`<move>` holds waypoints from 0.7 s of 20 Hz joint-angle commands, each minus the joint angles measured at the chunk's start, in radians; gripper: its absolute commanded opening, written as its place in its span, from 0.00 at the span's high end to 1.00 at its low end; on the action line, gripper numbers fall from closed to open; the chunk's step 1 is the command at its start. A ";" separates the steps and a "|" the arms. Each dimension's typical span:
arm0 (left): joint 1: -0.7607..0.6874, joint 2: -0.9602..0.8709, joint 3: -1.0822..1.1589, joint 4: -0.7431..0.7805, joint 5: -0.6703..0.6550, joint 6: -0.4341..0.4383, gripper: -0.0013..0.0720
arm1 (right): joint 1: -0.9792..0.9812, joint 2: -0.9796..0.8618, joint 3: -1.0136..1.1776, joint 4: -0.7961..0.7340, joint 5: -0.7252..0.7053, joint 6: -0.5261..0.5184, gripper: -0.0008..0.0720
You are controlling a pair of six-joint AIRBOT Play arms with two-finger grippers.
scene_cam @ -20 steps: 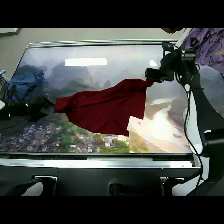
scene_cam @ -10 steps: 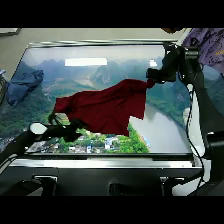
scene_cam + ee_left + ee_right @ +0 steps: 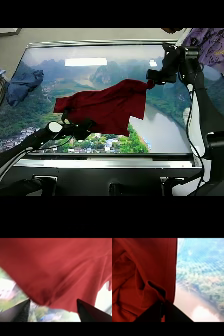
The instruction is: Fold the clothes and pants, and hang the long-sleeved shirts on hangers.
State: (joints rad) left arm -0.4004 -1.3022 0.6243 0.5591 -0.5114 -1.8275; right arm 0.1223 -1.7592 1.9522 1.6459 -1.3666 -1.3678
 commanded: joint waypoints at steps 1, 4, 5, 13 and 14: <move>-0.006 -0.074 0.055 -0.002 -0.002 0.025 0.16 | 0.001 0.001 0.000 -0.001 -0.003 -0.001 0.95; -0.006 -0.100 0.069 -0.002 -0.031 0.034 0.55 | 0.001 0.002 0.000 -0.001 -0.018 -0.001 0.95; -0.005 -0.097 0.077 -0.003 -0.041 0.063 0.89 | 0.001 0.002 0.000 -0.001 -0.025 -0.001 0.95; 0.237 -0.048 0.625 0.283 -0.378 0.121 0.96 | 0.000 0.146 0.082 -0.078 0.166 0.005 0.95; 0.273 -0.042 0.760 0.380 -0.448 0.094 0.96 | 0.000 0.193 0.099 -0.114 0.205 0.010 0.95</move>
State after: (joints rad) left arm -0.2234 -1.3605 1.1122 0.7254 -0.7788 -1.6875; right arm 0.1223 -1.6505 2.0071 1.6028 -1.2747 -1.3682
